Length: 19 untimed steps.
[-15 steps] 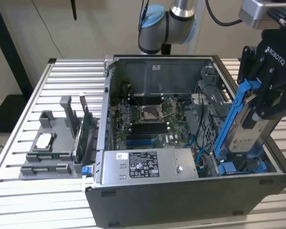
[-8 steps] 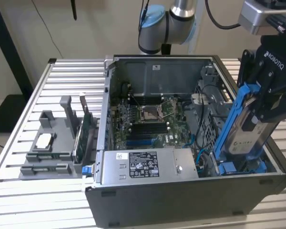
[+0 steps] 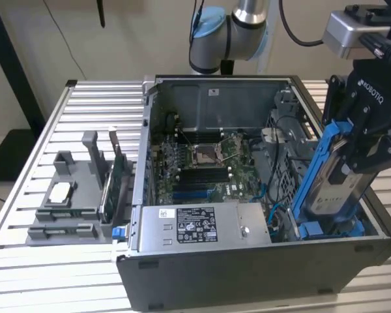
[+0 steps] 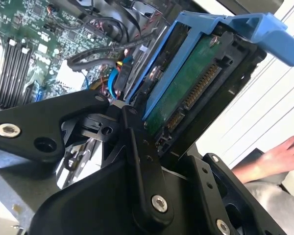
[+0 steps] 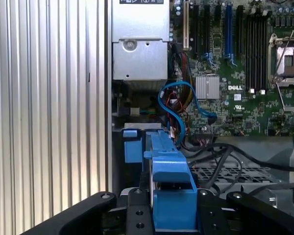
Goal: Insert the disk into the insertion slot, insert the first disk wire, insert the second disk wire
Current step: 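Insert the disk into the insertion slot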
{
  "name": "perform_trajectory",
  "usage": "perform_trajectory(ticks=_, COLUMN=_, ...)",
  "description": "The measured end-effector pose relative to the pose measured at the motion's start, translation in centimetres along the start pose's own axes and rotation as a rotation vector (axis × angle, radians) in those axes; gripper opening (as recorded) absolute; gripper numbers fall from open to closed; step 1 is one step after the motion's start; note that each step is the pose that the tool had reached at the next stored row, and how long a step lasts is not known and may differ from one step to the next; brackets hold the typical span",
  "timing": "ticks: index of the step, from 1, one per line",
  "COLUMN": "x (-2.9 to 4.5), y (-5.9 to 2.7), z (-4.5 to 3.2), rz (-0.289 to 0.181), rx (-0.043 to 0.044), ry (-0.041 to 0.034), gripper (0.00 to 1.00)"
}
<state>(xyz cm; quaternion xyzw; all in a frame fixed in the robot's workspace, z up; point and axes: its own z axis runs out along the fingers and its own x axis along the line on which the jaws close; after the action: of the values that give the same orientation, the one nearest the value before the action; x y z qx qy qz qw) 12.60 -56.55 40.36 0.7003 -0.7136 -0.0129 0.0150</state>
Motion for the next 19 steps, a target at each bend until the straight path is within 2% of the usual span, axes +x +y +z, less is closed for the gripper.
perform_trajectory(ticks=19, x=-0.01, y=-0.1, z=2.71, rz=0.001, rx=0.0, ry=0.0, gripper=0.32)
